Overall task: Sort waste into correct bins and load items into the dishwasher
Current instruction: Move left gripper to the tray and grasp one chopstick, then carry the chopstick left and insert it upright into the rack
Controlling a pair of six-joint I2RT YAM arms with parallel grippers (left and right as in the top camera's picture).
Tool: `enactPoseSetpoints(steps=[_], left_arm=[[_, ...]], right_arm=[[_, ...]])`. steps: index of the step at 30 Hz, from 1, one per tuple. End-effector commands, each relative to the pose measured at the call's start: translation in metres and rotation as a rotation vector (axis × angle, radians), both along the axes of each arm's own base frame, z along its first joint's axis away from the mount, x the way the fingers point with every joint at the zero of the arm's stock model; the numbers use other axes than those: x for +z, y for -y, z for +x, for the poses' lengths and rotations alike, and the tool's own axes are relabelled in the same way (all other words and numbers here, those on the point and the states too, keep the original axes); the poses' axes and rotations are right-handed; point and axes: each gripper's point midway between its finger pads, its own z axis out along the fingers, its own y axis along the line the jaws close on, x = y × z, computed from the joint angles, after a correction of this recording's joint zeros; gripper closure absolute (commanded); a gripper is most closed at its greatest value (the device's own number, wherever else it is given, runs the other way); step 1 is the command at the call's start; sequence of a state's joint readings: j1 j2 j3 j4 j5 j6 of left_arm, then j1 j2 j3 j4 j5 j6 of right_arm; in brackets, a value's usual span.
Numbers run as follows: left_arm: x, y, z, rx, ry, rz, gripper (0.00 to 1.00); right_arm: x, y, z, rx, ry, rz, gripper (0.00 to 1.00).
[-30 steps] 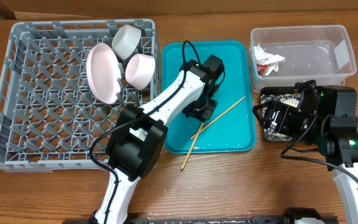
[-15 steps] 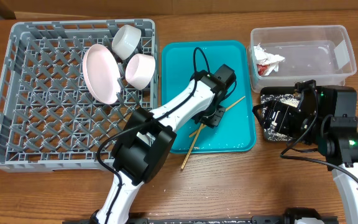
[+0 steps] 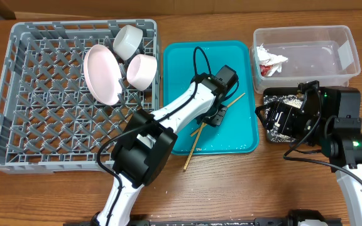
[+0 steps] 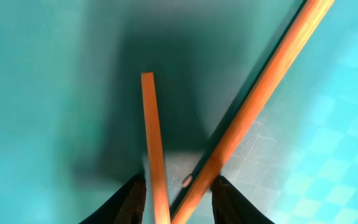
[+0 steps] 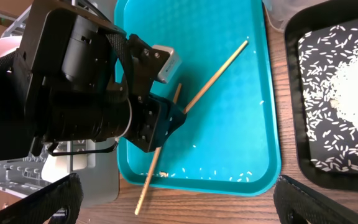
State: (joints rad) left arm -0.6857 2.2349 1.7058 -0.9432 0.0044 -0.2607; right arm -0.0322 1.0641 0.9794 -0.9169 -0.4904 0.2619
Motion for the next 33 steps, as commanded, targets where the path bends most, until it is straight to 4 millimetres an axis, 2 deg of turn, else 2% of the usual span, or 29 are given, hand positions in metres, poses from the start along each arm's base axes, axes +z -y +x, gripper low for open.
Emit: enactPoseSetpoints(steps=[1, 5, 8, 9, 16, 21, 28, 33], left_arm=[[-0.013, -0.012, -0.001, 0.063, -0.058, -0.011, 0.62], [-0.012, -0.024, 0.014, 0.14, -0.064, -0.049, 0.59], [-0.01, -0.031, 0.025, 0.179, -0.072, -0.098, 0.63], [-0.008, -0.031, 0.029, 0.187, -0.079, -0.123, 0.65], [0.024, -0.032, 0.047, 0.201, -0.065, -0.175, 0.61], [0.027, -0.038, 0.038, 0.202, -0.098, -0.138, 0.64], [0.023, -0.073, 0.014, 0.254, -0.163, 0.039, 0.67], [0.019, -0.076, -0.001, 0.284, -0.207, 0.076, 0.66]], right_arm=[[0.003, 0.001, 0.001, -0.002, 0.016, -0.006, 0.0], [0.003, 0.001, 0.001, -0.002, 0.016, -0.006, 0.0], [0.003, 0.001, 0.001, -0.002, 0.016, -0.006, 0.0], [0.003, 0.001, 0.001, -0.002, 0.016, -0.006, 0.0], [0.003, 0.001, 0.001, -0.002, 0.016, -0.006, 0.0], [0.003, 0.001, 0.001, -0.002, 0.016, -0.006, 0.0], [0.003, 0.001, 0.001, -0.002, 0.016, -0.006, 0.0], [0.003, 0.001, 0.001, -0.002, 0.016, -0.006, 0.0]])
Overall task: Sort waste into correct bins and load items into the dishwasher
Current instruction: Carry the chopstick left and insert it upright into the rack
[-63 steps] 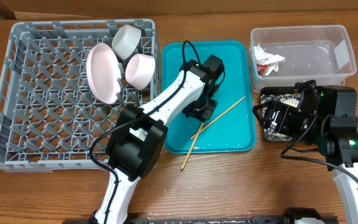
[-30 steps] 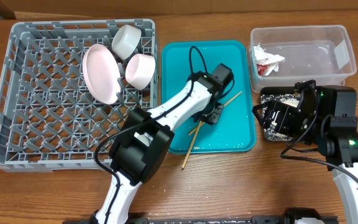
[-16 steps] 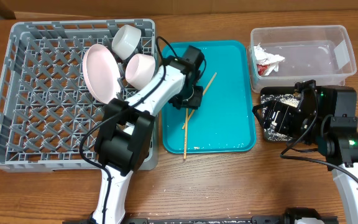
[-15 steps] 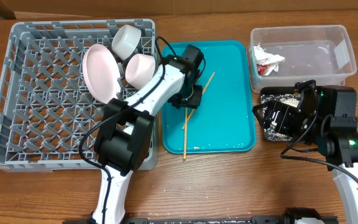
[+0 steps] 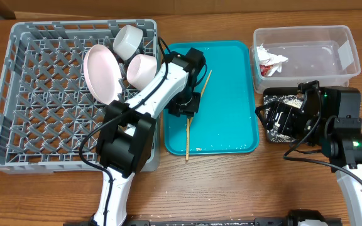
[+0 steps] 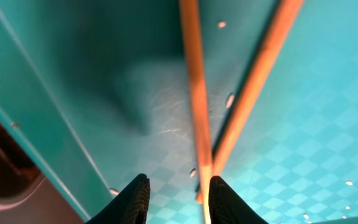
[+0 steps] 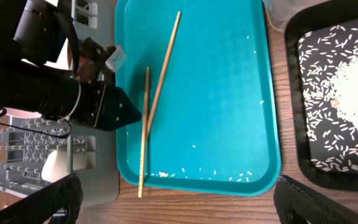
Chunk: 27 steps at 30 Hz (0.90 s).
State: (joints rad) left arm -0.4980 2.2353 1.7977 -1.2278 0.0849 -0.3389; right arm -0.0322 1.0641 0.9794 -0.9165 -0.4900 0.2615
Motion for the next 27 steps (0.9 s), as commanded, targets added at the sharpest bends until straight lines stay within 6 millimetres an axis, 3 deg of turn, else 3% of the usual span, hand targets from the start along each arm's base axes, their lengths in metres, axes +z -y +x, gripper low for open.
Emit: enactPoseSetpoints(steps=[1, 9, 20, 27], left_arm=[[-0.006, 0.002, -0.008, 0.016, -0.008, 0.039, 0.66], [-0.016, 0.022, -0.034, -0.025, -0.017, 0.091, 0.63], [-0.017, 0.008, -0.05, 0.018, -0.035, 0.205, 0.63], [-0.027, 0.006, -0.066, 0.0, -0.068, 0.235, 0.74]], right_arm=[[0.003, 0.001, 0.001, -0.002, 0.016, -0.006, 0.0], [0.003, 0.001, 0.001, -0.002, 0.016, -0.006, 0.0], [0.003, 0.001, 0.001, -0.002, 0.016, -0.006, 0.0], [0.003, 0.001, 0.001, -0.002, 0.016, -0.006, 0.0]])
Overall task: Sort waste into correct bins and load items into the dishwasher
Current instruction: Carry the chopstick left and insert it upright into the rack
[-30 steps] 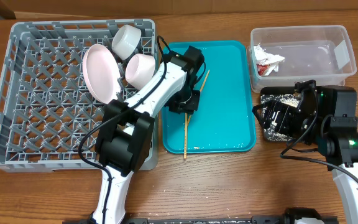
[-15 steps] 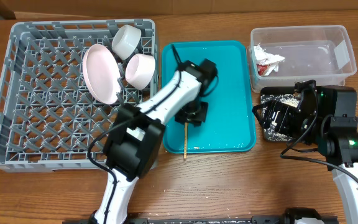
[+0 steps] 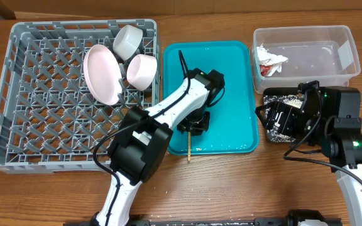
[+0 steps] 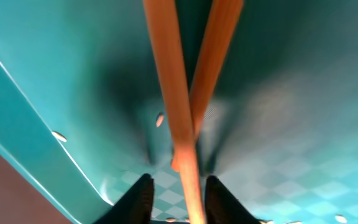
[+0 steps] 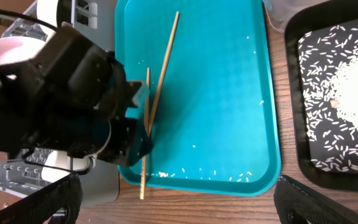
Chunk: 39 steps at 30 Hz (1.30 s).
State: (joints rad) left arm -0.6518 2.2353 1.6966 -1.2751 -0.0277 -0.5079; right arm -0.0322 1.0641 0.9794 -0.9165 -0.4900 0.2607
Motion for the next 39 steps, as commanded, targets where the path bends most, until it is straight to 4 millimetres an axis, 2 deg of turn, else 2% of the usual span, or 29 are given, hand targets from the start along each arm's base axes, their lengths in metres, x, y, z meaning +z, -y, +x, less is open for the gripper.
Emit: enactPoseSetpoints(steps=[1, 9, 14, 18, 22, 26, 27, 30, 32, 34, 36, 39], left_arm=[[-0.009, -0.006, -0.011, 0.007, -0.021, 0.04, 0.75], [-0.012, -0.006, -0.014, 0.015, -0.028, 0.04, 0.94], [-0.011, -0.005, -0.01, 0.006, -0.032, 0.019, 0.96], [0.014, -0.001, -0.002, -0.004, -0.001, -0.027, 0.96], [0.068, -0.001, 0.017, -0.006, 0.139, -0.111, 0.96], [0.129, -0.031, 0.031, 0.037, 0.311, -0.125, 0.96], [0.146, -0.044, 0.034, 0.056, 0.356, -0.115, 0.95], [0.176, -0.082, 0.041, 0.116, 0.454, -0.072, 0.96], [0.187, -0.105, 0.045, 0.139, 0.48, -0.05, 0.96], [0.19, -0.126, 0.046, 0.159, 0.47, -0.037, 0.95], [0.188, -0.144, 0.048, 0.168, 0.446, -0.04, 0.96], [0.182, -0.158, 0.056, 0.158, 0.433, -0.088, 0.95]], right_arm=[[0.003, 0.001, 0.001, -0.003, 0.015, -0.005, 0.0], [0.003, 0.001, 0.001, -0.003, 0.015, -0.005, 0.01], [0.003, 0.001, 0.001, -0.003, 0.015, -0.005, 0.0], [0.003, 0.001, 0.001, -0.003, 0.015, -0.005, 0.0], [0.003, 0.001, 0.001, -0.003, 0.015, -0.005, 0.0], [0.003, 0.001, 0.001, -0.003, 0.015, -0.005, 0.0], [0.003, 0.001, 0.001, -0.003, 0.015, -0.005, 0.0], [0.003, 0.001, 0.001, -0.003, 0.015, -0.005, 0.0], [0.003, 0.001, 0.001, -0.003, 0.015, -0.005, 0.01], [0.003, 0.001, 0.001, -0.003, 0.015, -0.005, 0.0], [0.003, 0.001, 0.001, -0.003, 0.015, -0.005, 0.0], [0.003, 0.001, 0.001, -0.003, 0.015, -0.005, 0.0]])
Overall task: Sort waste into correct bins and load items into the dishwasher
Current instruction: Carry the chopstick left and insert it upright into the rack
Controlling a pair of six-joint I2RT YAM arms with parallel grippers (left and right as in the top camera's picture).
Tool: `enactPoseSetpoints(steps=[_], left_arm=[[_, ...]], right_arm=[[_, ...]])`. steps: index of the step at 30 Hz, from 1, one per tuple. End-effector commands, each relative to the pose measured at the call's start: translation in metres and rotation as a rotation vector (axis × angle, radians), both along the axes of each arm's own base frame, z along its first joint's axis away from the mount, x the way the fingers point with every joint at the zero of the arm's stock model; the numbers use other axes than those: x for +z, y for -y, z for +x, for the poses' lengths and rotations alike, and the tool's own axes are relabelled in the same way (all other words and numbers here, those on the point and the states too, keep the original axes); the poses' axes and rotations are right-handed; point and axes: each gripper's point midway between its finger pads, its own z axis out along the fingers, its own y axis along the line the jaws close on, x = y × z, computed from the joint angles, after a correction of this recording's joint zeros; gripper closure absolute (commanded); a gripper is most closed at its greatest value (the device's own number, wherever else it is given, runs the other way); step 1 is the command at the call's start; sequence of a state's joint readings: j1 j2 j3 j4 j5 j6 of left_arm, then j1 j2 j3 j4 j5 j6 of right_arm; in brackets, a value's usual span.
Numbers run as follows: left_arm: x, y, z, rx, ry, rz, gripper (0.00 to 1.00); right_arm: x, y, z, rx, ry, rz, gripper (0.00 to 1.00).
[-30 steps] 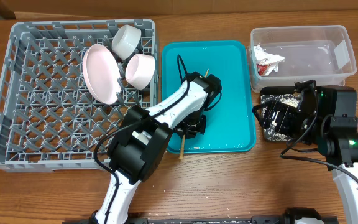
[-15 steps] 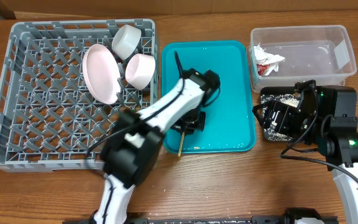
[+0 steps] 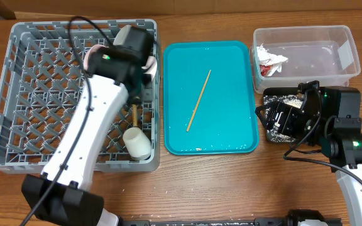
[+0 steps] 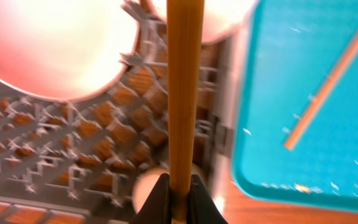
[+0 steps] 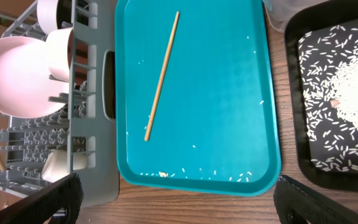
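My left gripper (image 4: 179, 200) is shut on a wooden chopstick (image 4: 185, 93), held over the right side of the grey dish rack (image 3: 17, 125). In the overhead view that gripper (image 3: 134, 114) hangs just above a white cup (image 3: 137, 143). A second chopstick (image 3: 198, 100) lies slantwise in the middle of the teal tray (image 3: 231, 135). A pink plate (image 3: 100, 74) and two bowls (image 3: 131, 39) stand in the rack's far right. My right gripper (image 5: 179, 210) is open, high above the tray's front edge.
A clear bin (image 3: 307, 47) at the far right holds a crumpled red and white wrapper (image 3: 270, 61). A black tray with rice (image 5: 340, 93) sits in front of it, under my right arm. Rice grains dot the teal tray's front.
My left gripper was down on the tray at both chopsticks. Now it is over the rack, shut on one chopstick. The other lies alone mid-tray. The right arm has not moved.
First my left gripper stood open astride two crossed chopsticks at the tray's middle right. Then both sticks and the gripper were at the tray's left side, later near its front left. Now one stick is held over the rack and one stays in the tray.
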State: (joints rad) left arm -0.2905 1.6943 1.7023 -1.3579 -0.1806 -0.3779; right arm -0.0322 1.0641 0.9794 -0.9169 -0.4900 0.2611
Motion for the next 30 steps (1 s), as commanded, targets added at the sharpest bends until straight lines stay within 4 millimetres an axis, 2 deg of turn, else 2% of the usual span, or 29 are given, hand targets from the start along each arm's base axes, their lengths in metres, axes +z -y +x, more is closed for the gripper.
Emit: enactPoseSetpoints(steps=[1, 4, 9, 17, 19, 23, 24, 26, 30], left_arm=[[-0.012, -0.014, 0.008, -0.078, -0.029, -0.029, 0.96], [-0.016, -0.018, 0.017, -0.084, -0.014, -0.084, 0.96], [-0.023, -0.029, 0.027, -0.053, -0.007, -0.078, 0.96], [-0.045, -0.029, 0.042, -0.092, -0.033, -0.059, 0.95], [-0.055, -0.029, 0.044, -0.092, -0.058, -0.056, 0.87], [-0.07, -0.029, 0.048, -0.089, -0.087, -0.054, 0.57], [-0.072, -0.029, 0.049, -0.088, -0.086, -0.054, 0.53], [-0.071, -0.029, 0.052, -0.089, -0.078, -0.056, 0.48], [-0.056, -0.025, 0.054, -0.094, -0.063, -0.07, 0.48]], right_arm=[[0.003, 0.001, 0.001, -0.003, 0.016, -0.005, 0.0], [0.003, 0.001, 0.001, -0.003, 0.016, -0.005, 0.0], [0.003, 0.001, 0.001, -0.003, 0.016, -0.005, 0.0], [0.003, 0.001, 0.001, -0.003, 0.016, -0.005, 0.0], [0.003, 0.001, 0.001, -0.003, 0.016, -0.005, 0.0], [0.003, 0.001, 0.001, -0.003, 0.016, -0.005, 0.0], [0.003, 0.001, 0.001, -0.003, 0.016, -0.005, 0.0], [0.003, 0.001, 0.001, -0.003, 0.016, -0.005, 0.0], [0.003, 0.001, 0.001, -0.003, 0.016, -0.005, 0.0]])
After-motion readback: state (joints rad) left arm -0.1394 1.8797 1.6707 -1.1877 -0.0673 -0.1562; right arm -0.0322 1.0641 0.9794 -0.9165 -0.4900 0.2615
